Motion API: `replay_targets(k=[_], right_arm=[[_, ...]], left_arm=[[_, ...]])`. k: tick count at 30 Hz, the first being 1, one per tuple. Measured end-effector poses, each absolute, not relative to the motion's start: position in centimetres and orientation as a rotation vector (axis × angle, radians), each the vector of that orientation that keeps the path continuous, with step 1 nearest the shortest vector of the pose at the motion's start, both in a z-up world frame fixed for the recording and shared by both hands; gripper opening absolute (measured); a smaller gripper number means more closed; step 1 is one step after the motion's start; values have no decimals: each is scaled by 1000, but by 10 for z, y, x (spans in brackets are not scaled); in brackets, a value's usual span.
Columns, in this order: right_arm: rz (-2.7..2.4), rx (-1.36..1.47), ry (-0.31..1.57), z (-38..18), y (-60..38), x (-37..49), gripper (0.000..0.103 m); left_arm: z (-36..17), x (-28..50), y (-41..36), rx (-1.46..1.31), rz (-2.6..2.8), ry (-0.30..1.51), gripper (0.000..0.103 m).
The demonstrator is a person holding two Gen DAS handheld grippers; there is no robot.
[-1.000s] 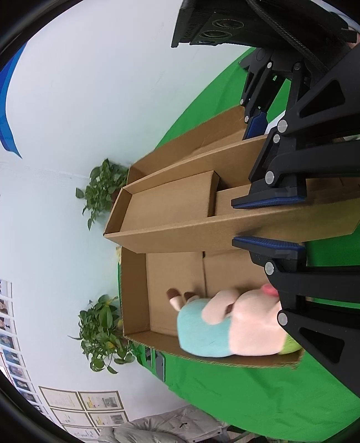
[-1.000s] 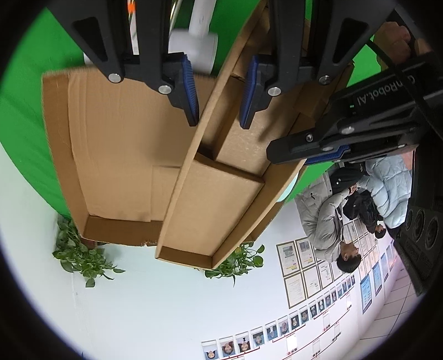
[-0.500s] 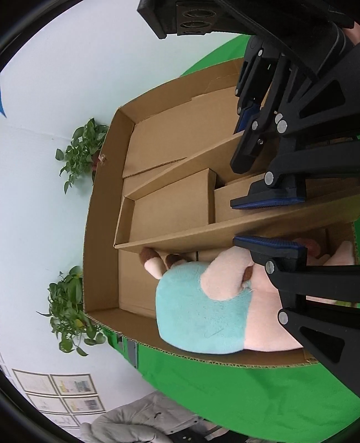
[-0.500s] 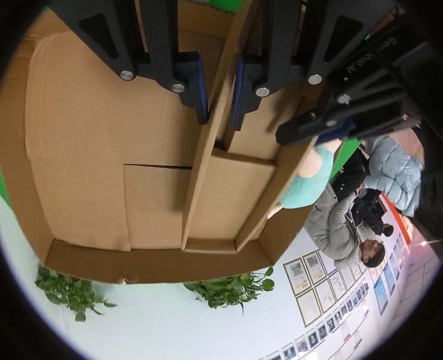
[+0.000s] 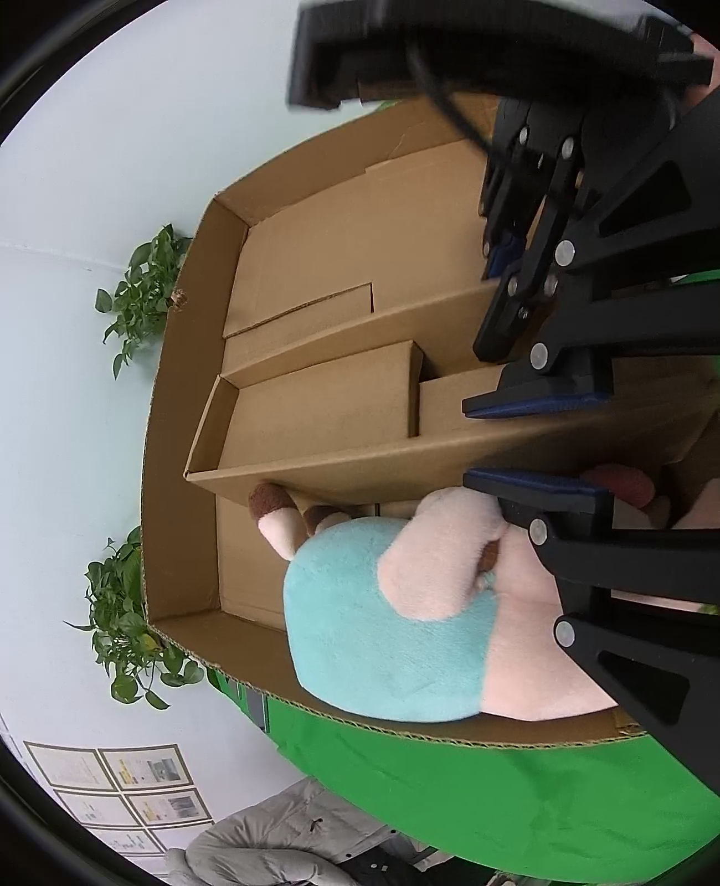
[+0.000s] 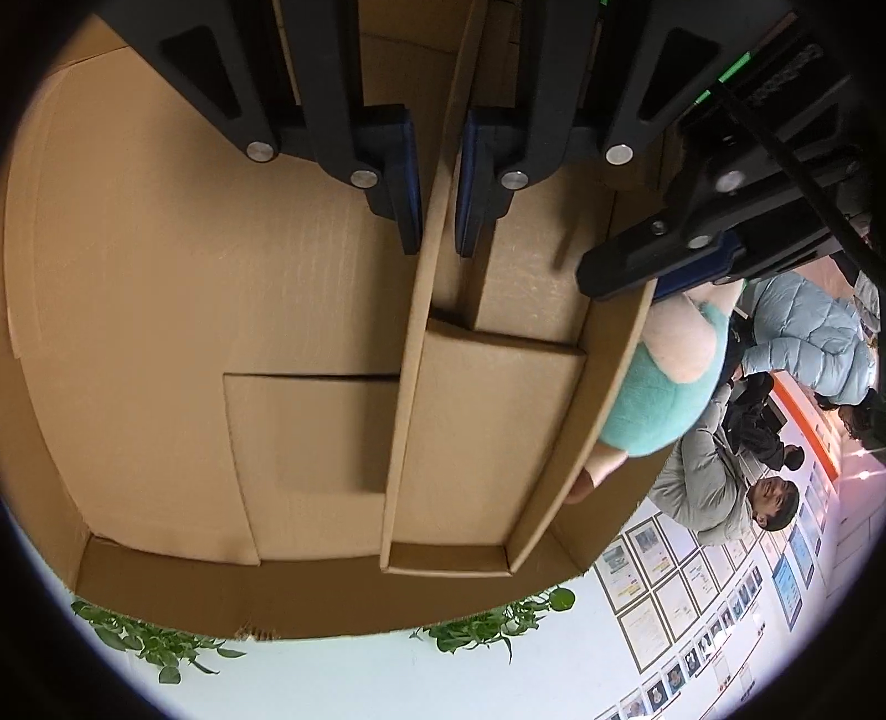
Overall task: Organize objects
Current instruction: 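Lower the narrow tray with both grippers into the large box beside the pig, then open both grippers and withdraw them from the tray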
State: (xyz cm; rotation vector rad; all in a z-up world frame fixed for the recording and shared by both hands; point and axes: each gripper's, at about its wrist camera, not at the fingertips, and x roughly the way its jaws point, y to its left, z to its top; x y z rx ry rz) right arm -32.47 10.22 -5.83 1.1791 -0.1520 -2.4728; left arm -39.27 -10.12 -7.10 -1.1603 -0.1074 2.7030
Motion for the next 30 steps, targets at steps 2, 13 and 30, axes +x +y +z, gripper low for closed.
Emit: replay_targets(k=[2, 13, 30], right_arm=[[-2469, 1184, -167, -61, 103, -324, 12], [-2529, 1162, -144, -54, 99, -299, 19], [-2765, 956, 7, -7, 128, -194, 83]], left_arm=[[-65, -380, -101, -1138, 2716, -126, 17], [-29, -320, -121, -987, 2866, -78, 46], [19, -231, -114, -689, 3045, 8, 98]])
